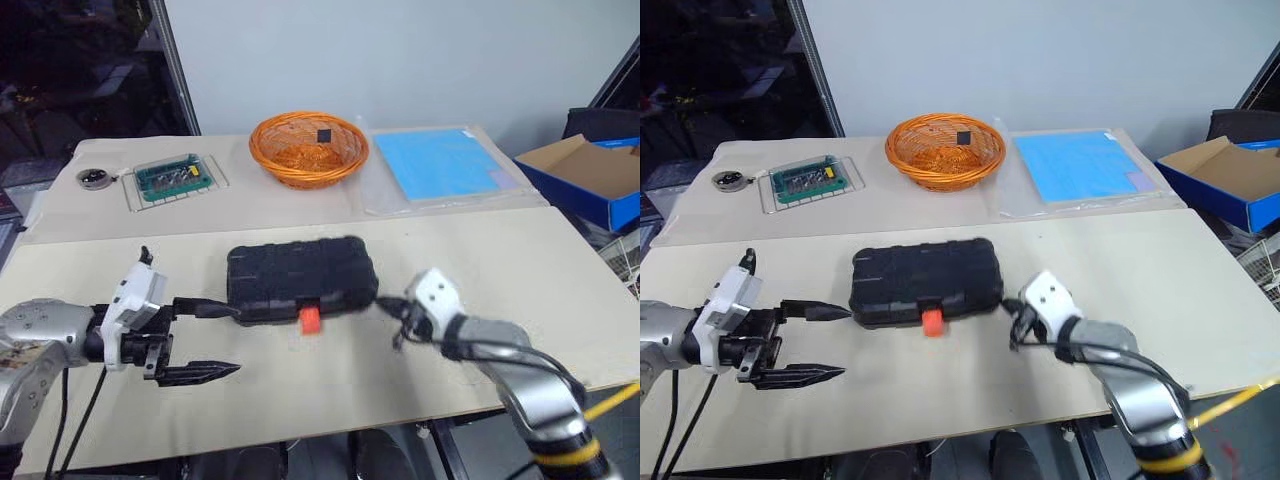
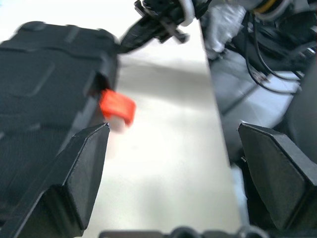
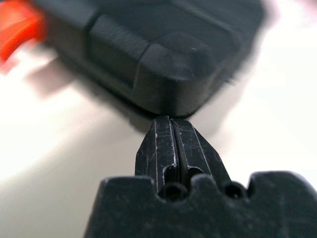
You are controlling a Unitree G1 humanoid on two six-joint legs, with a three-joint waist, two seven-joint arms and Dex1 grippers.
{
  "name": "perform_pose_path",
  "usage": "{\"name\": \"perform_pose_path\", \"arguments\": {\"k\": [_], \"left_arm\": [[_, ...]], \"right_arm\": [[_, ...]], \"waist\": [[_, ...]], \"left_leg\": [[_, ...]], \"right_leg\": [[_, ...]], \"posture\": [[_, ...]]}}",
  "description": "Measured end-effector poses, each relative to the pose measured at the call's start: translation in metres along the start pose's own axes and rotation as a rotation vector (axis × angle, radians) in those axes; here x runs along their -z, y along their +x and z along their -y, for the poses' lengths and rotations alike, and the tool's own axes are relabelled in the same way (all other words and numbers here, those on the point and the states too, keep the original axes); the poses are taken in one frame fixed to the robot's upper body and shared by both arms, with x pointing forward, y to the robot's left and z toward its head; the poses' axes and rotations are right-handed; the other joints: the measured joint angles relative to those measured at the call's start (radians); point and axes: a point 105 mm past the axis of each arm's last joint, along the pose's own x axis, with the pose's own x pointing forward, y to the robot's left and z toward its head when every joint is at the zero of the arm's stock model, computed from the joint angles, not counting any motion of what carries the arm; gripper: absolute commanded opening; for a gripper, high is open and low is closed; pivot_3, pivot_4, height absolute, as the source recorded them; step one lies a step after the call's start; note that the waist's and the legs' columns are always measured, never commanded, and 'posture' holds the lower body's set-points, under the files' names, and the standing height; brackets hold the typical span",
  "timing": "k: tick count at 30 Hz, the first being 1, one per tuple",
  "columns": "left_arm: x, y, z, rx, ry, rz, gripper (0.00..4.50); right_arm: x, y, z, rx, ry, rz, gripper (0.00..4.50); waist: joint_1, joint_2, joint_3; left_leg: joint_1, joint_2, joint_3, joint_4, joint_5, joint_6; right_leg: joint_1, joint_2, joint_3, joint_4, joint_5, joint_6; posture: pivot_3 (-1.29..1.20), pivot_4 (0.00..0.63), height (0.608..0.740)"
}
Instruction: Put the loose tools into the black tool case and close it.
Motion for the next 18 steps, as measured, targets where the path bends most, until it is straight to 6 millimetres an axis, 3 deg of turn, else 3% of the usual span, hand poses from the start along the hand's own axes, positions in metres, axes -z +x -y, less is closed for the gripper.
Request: {"name": "perform_pose_path", "arguments": {"k": [5,9,13,16,18], "left_arm": [[-0.001,0.019,-0.011,-0.051,-0.003,0.041,4.43],[-0.004,0.036,-0.02,-0.059,0.028,0.047,4.5],[-0.003,0.047,-0.033,-0.061,0.051,0.033,4.5],[0.004,0.052,-0.036,-0.044,0.055,0.0,4.5],[0.011,0.056,-0.04,-0.035,0.055,-0.029,4.5]], "right_arm": [[-0.011,0.034,0.027,0.134,0.032,0.024,0.0],[-0.002,0.028,0.035,0.098,0.001,-0.034,1.2],[0.019,-0.008,0.022,-0.009,0.039,-0.149,2.6],[0.007,-0.025,0.012,-0.067,0.1,-0.149,3.64],[-0.016,-0.034,-0.008,-0.146,0.14,-0.109,4.14]], "waist": [[0.0,0.0,0.0],[0.007,0.0,0.0],[0.007,0.001,0.001],[-0.003,0.002,0.001],[-0.009,0.002,0.001]], "left_leg": [[-0.001,-0.001,0.0,0.0,0.0,0.0],[-0.003,-0.002,-0.001,-0.001,-0.001,0.001],[-0.006,-0.003,-0.002,-0.001,-0.002,0.003],[-0.006,-0.002,-0.001,-0.001,-0.003,0.003],[-0.003,0.0,-0.002,-0.001,-0.003,0.003]], "right_leg": [[0.0,0.0,0.0,-0.001,0.006,-0.003],[0.0,0.0,-0.001,-0.001,0.005,-0.002],[-0.002,-0.001,-0.002,-0.002,0.005,-0.002],[-0.002,0.0,-0.001,-0.002,0.005,-0.002],[0.0,0.003,-0.001,-0.002,0.003,-0.001]], "posture": [[0.0,0.15,0.74],[0.0,0.15,0.74],[0.0,0.15,0.74],[0.0,0.15,0.74],[0.0,0.15,0.74]]}}
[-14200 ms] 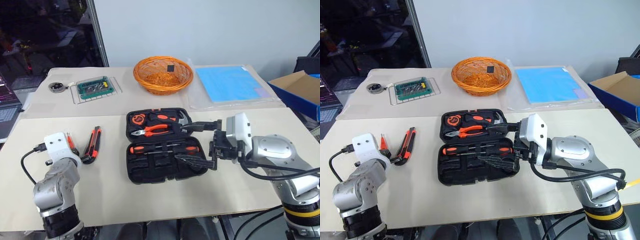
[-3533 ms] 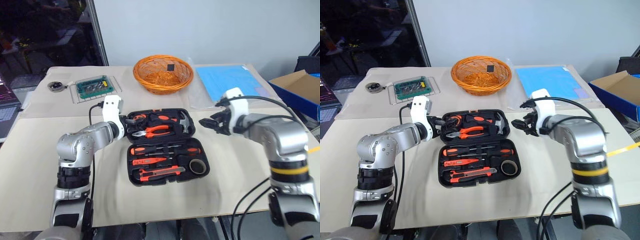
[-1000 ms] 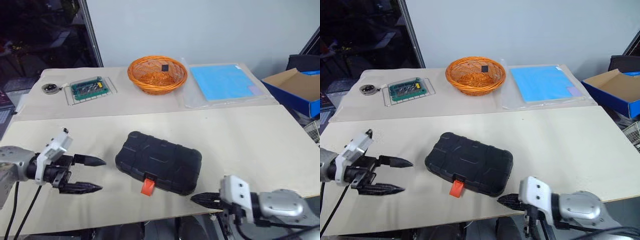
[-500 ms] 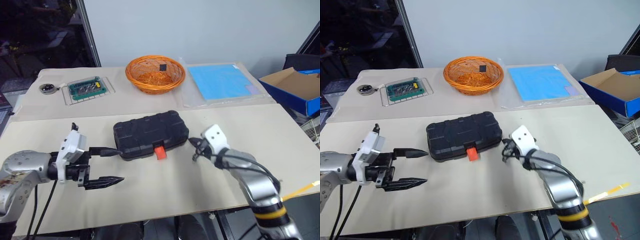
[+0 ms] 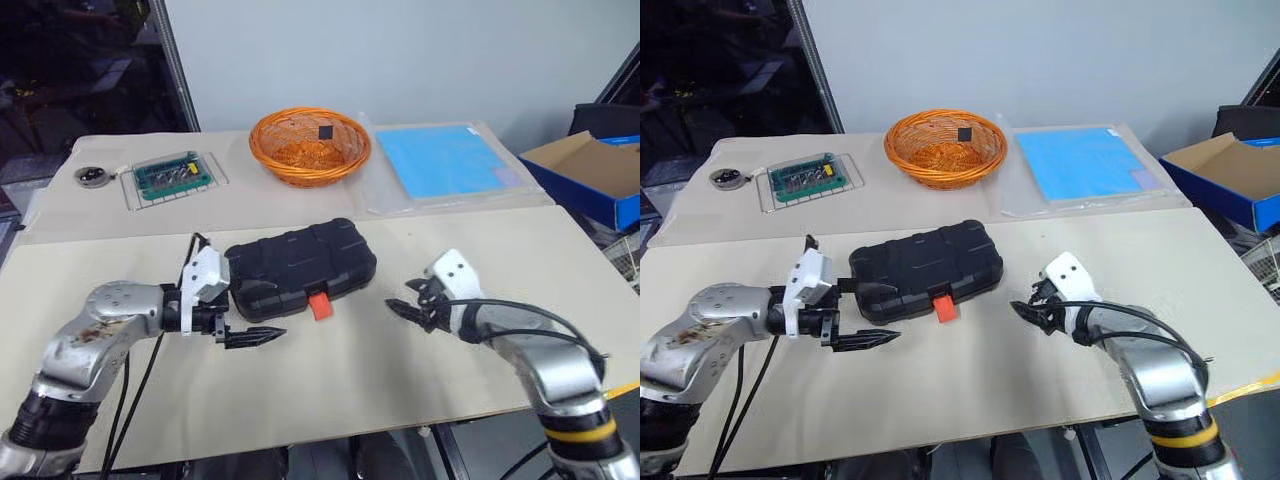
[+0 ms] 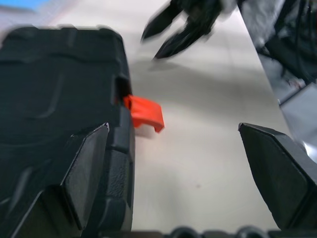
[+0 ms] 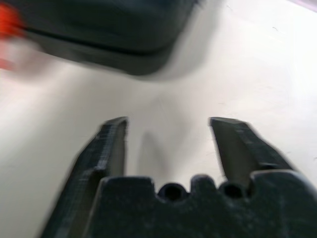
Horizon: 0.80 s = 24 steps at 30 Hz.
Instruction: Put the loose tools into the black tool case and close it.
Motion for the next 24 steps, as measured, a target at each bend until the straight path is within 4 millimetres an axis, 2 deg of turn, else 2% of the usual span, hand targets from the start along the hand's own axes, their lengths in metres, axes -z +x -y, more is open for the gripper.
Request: {"name": "perform_pose_path", "arguments": {"k": [1,5,7,12,18,21,24], "left_arm": [[0.002,0.0,-0.002,-0.003,-0.003,-0.007,4.5],[0.009,0.005,-0.009,0.012,0.019,-0.026,4.5],[0.008,0.006,-0.012,0.024,0.039,-0.029,4.5],[0.006,0.004,-0.012,0.053,0.018,-0.01,4.5],[0.0,0.002,-0.01,0.084,-0.01,0.008,4.5],[-0.002,0.002,-0.012,0.076,0.005,0.001,4.5],[-0.003,0.001,-0.016,0.057,0.021,-0.013,4.5]], "right_arm": [[-0.005,0.001,-0.008,-0.024,0.014,0.016,4.46],[-0.017,0.026,-0.04,-0.077,0.11,0.053,4.46],[-0.02,0.043,-0.045,-0.044,0.163,0.063,4.46],[-0.018,0.059,-0.035,0.061,0.208,0.034,4.46],[-0.024,0.065,-0.017,0.093,0.225,0.04,4.46],[-0.032,0.077,-0.006,0.056,0.245,0.059,4.46],[-0.038,0.08,0.0,0.023,0.247,0.093,4.46]], "waist": [[-0.002,0.0,0.0],[-0.001,0.0,0.0],[-0.001,0.0,0.0],[0.004,0.0,0.0],[0.003,0.0,0.0],[-0.007,0.0,0.0],[-0.013,0.0,0.0]], "left_leg": [[0.001,0.001,0.0,0.0,0.0,0.0],[0.002,0.002,-0.001,0.0,0.001,-0.001],[0.002,0.002,0.0,0.001,0.001,-0.001],[-0.002,-0.001,0.0,0.001,0.001,-0.001],[-0.002,-0.001,-0.001,0.001,0.001,-0.001],[-0.002,0.0,0.0,0.001,0.001,-0.001],[-0.002,0.0,-0.001,0.001,0.001,-0.001]], "right_leg": [[0.001,0.001,0.0,0.0,-0.002,0.004],[0.001,0.003,0.0,0.001,-0.002,0.003],[0.0,0.003,0.001,0.001,-0.002,0.003],[-0.002,0.0,0.001,0.001,0.002,-0.003],[-0.003,0.0,0.0,0.001,0.002,-0.003],[-0.003,0.001,0.0,0.001,0.002,-0.003],[-0.002,0.001,0.0,0.001,0.002,-0.003]], "posture": [[0.0,0.15,0.74],[0.0,0.15,0.74],[0.0,0.15,0.74],[0.0,0.15,0.74],[0.0,0.15,0.74],[0.0,0.15,0.74],[0.0,0.15,0.74]]}}
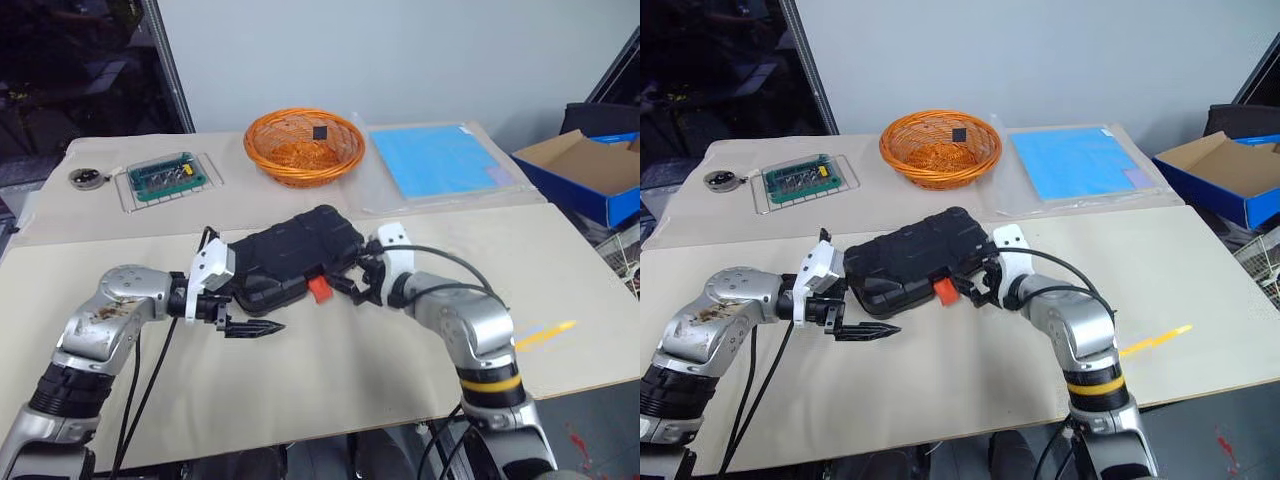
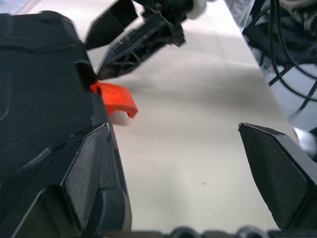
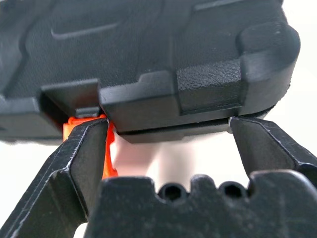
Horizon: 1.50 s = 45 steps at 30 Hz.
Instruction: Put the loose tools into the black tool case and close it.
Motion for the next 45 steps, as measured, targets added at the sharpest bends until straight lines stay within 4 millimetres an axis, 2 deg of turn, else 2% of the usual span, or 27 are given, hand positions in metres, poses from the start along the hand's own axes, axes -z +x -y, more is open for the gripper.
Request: {"name": "perform_pose_path", "arguments": {"k": [4,6,9,12,15,18,21,34,38,39,40,42,45], "left_arm": [[0.002,0.0,-0.005,-0.031,-0.004,-0.019,4.5],[0.005,-0.001,-0.007,-0.042,-0.008,-0.034,4.5],[0.009,0.0,-0.008,-0.047,-0.007,-0.055,4.5],[0.011,0.0,-0.009,-0.051,0.004,-0.067,4.5],[0.011,0.001,-0.009,-0.052,0.017,-0.074,4.5],[0.011,0.001,-0.009,-0.048,0.018,-0.075,4.5],[0.011,0.001,-0.009,-0.046,0.019,-0.075,4.5],[0.011,0.001,-0.008,-0.05,0.018,-0.077,4.5],[0.011,0.001,-0.008,-0.053,0.017,-0.077,4.5],[0.011,0.001,-0.008,-0.054,0.017,-0.077,4.5],[0.012,0.001,-0.008,-0.055,0.017,-0.077,4.5],[0.012,0.001,-0.007,-0.056,0.017,-0.077,4.5],[0.012,0.0,-0.008,-0.06,0.015,-0.078,4.5]], "right_arm": [[-0.005,-0.017,0.004,-0.057,-0.06,-0.01,4.46],[-0.01,-0.024,-0.007,-0.101,-0.079,0.012,4.46],[-0.006,-0.029,-0.02,-0.118,-0.094,0.006,4.46],[0.002,-0.019,-0.036,-0.125,-0.077,-0.014,4.46],[0.005,-0.012,-0.044,-0.113,-0.071,-0.018,4.46],[0.014,-0.003,-0.044,-0.069,-0.061,-0.054,4.46],[0.019,0.0,-0.042,-0.038,-0.077,-0.079,3.7],[0.026,0.003,-0.044,-0.042,-0.102,-0.112,3.7],[0.031,0.005,-0.043,-0.044,-0.091,-0.132,2.8],[0.031,0.005,-0.043,-0.044,-0.09,-0.135,2.2],[0.032,0.006,-0.043,-0.045,-0.089,-0.137,2.01],[0.032,0.006,-0.045,-0.057,-0.093,-0.137,1.29],[0.032,0.006,-0.045,-0.06,-0.095,-0.136,1.18]], "waist": [[0.0,0.0,0.0],[0.0,0.0,0.0],[-0.002,0.0,0.0],[-0.005,0.0,0.0],[-0.002,0.0,0.0],[-0.002,0.0,0.0],[-0.002,0.0,0.0],[-0.002,0.0,0.0],[-0.003,0.0,0.0],[-0.003,0.0,0.0],[-0.003,0.0,0.0],[-0.003,0.0,0.0],[-0.003,0.0,0.0]], "left_leg": [[-0.002,0.0,0.0,0.0,-0.001,0.001],[-0.002,0.0,-0.001,-0.001,-0.001,0.002],[-0.001,0.0,-0.001,-0.001,-0.001,0.002],[0.0,0.0,0.0,-0.001,-0.001,0.001],[0.0,0.0,0.0,0.0,-0.001,0.001],[0.001,0.0,0.0,0.0,-0.001,0.001],[0.0,0.0,0.0,0.0,-0.001,0.001],[0.001,0.0,-0.001,0.0,-0.001,0.001],[0.001,0.0,0.0,0.0,-0.001,0.001],[0.001,0.0,-0.001,0.0,-0.001,0.001],[0.001,0.0,-0.001,0.0,-0.001,0.001],[0.001,0.0,-0.001,0.0,-0.001,0.001],[0.001,0.0,-0.001,0.0,-0.001,0.001]], "right_leg": [[-0.001,-0.001,0.0,0.0,0.0,0.001],[-0.001,-0.001,-0.001,-0.001,0.0,0.001],[0.0,-0.001,0.0,-0.001,0.0,0.001],[0.0,-0.001,0.0,0.0,-0.001,0.0],[0.001,-0.001,0.0,0.0,-0.001,0.0],[0.001,-0.001,0.0,0.0,-0.001,0.0],[0.001,-0.001,0.0,0.0,-0.001,0.0],[0.001,-0.001,0.0,0.0,-0.001,0.0],[0.001,-0.001,0.0,0.0,-0.001,0.0],[0.001,-0.001,0.0,0.0,-0.001,0.0],[0.001,-0.001,0.0,0.0,-0.001,0.0],[0.001,-0.001,0.0,0.0,-0.001,0.0],[0.001,-0.001,0.0,0.0,-0.001,0.001]], "posture": [[0.0,0.15,0.74],[0.0,0.15,0.74],[0.0,0.15,0.74],[0.0,0.15,0.74],[0.0,0.15,0.74],[0.0,0.15,0.74],[0.0,0.15,0.74],[0.0,0.15,0.74],[0.0,0.15,0.74],[0.0,0.15,0.74],[0.0,0.15,0.74],[0.0,0.15,0.74],[0.0,0.15,0.74]]}}
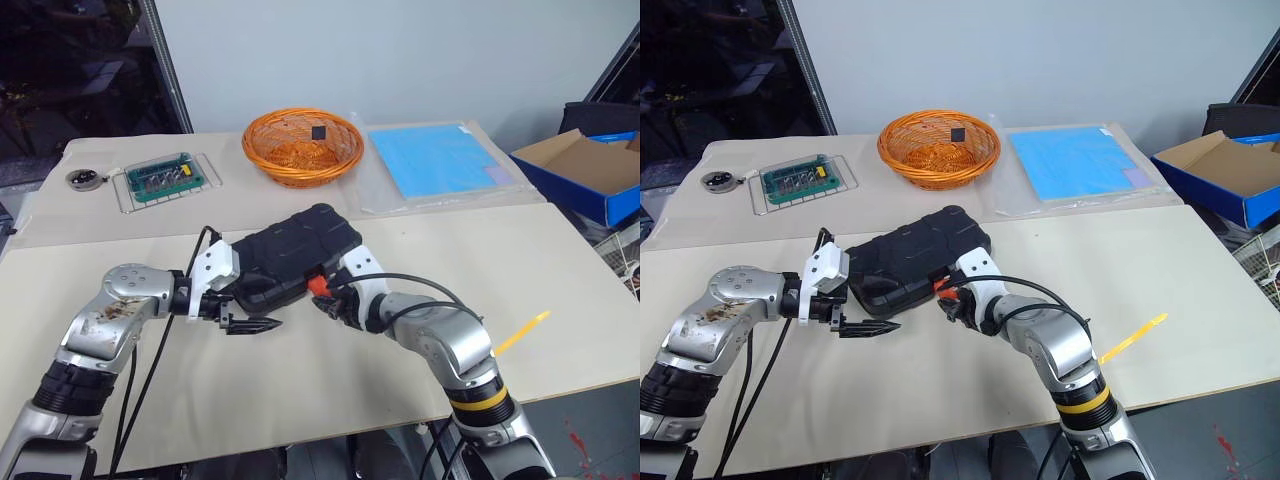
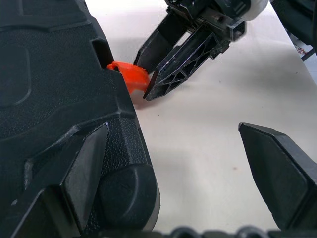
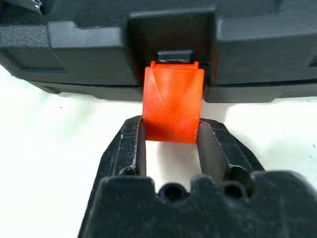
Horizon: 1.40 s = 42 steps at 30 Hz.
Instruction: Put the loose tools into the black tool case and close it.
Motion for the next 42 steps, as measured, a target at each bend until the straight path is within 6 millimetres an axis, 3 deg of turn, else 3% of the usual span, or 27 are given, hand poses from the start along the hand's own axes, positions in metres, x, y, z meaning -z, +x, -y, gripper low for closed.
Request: {"name": "perform_pose_path", "arguments": {"k": [32,40,42], "left_arm": [[0.003,-0.003,0.0,-0.026,-0.006,0.002,4.5],[0.004,-0.002,-0.001,-0.031,-0.006,-0.002,4.5],[0.004,-0.002,-0.002,-0.036,-0.007,-0.003,4.5]], "right_arm": [[-0.009,-0.006,-0.008,0.024,-0.141,0.094,1.18],[-0.013,0.004,-0.009,0.013,-0.113,0.095,1.18],[-0.015,0.008,-0.008,0.007,-0.108,0.093,2.2]], "waist": [[-0.001,0.0,0.0],[-0.004,0.0,0.0],[-0.007,0.0,0.0]], "left_leg": [[0.0,0.0,0.0,0.0,0.0,0.0],[0.001,0.001,0.0,0.0,0.0,0.0],[0.002,0.001,0.001,0.0,0.0,0.0]], "right_leg": [[0.0,0.0,0.0,0.0,0.0,0.0],[0.0,0.001,0.0,0.0,0.0,0.0],[0.001,0.001,0.0,0.0,0.0,0.0]], "posture": [[0.0,0.15,0.74],[0.0,0.15,0.74],[0.0,0.15,0.74]]}}
